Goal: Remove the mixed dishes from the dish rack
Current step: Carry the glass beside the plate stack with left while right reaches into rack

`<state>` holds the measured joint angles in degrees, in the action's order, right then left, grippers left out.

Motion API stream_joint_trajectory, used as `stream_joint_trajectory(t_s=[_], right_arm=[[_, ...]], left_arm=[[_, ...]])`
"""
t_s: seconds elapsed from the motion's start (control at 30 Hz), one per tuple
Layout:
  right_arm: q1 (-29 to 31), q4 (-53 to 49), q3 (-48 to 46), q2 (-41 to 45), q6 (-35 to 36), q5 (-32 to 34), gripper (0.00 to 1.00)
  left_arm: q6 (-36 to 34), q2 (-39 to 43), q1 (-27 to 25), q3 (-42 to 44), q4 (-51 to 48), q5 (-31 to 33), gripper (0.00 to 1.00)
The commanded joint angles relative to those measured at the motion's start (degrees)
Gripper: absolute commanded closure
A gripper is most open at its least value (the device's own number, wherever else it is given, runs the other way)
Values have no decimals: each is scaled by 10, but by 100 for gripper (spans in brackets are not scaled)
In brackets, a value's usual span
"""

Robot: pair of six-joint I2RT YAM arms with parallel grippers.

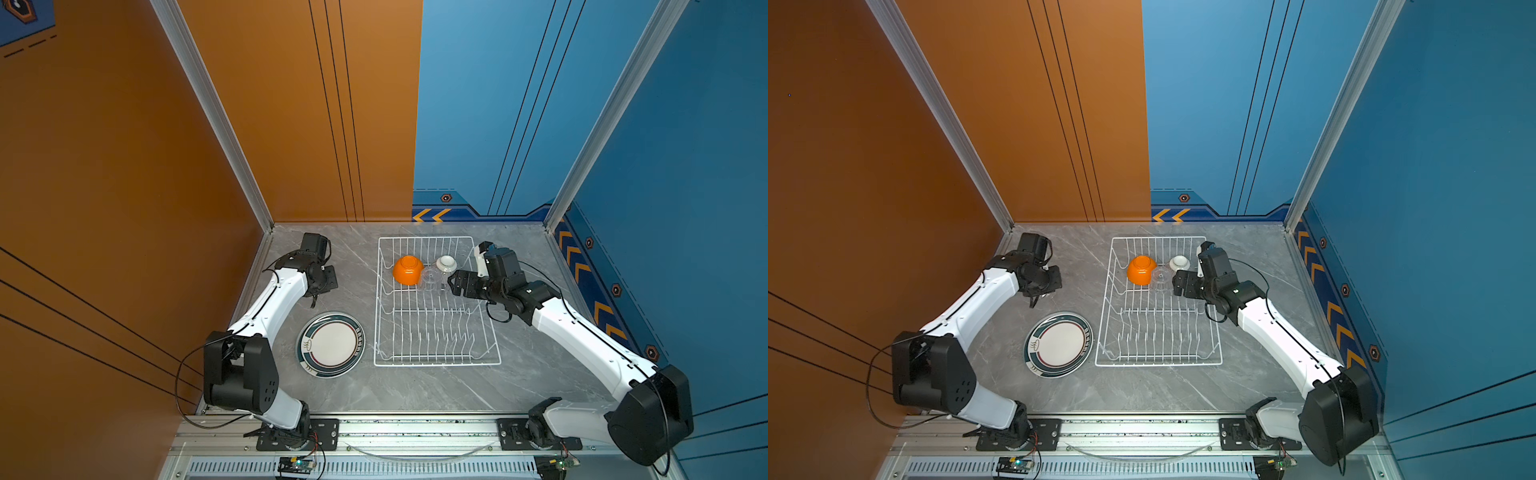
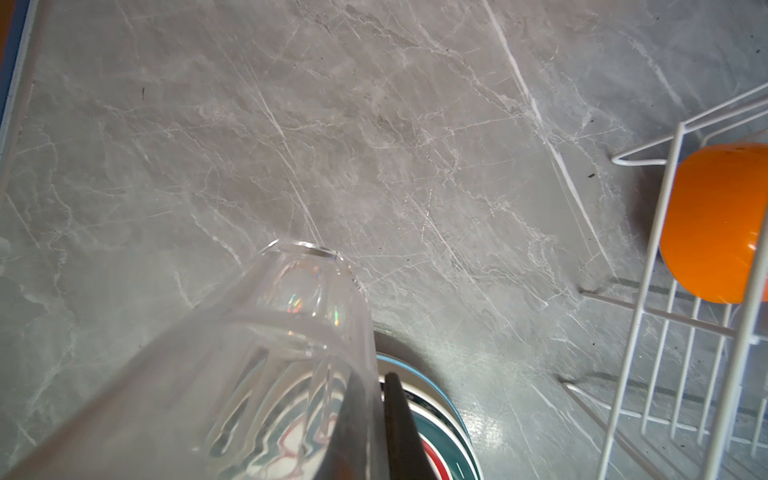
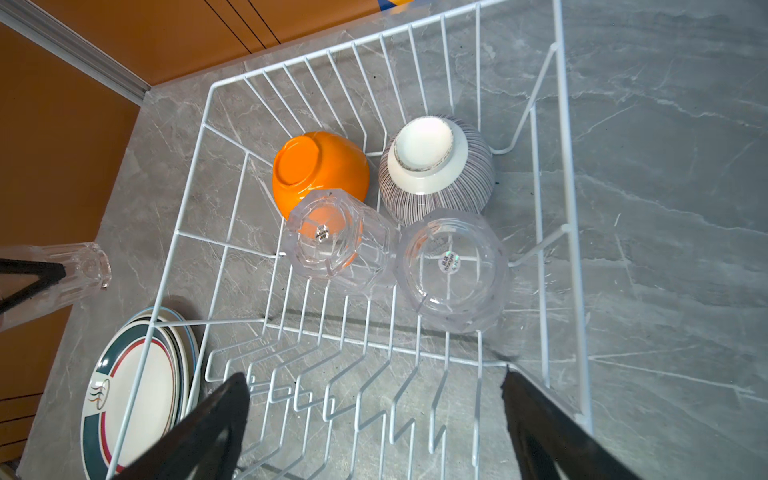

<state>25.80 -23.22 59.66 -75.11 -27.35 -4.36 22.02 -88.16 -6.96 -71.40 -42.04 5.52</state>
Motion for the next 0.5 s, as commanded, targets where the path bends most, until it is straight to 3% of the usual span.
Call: stream_joint_trajectory(t_s=[0.0,0.47], right_arm=[[16,-13,8,-18,21,30,4],[72,-13,73,-115,25,42,4]], left_arm=[[-19,-14,6,-28,-21,-6,100],[-32,-96,12,-66,-55,0,100]])
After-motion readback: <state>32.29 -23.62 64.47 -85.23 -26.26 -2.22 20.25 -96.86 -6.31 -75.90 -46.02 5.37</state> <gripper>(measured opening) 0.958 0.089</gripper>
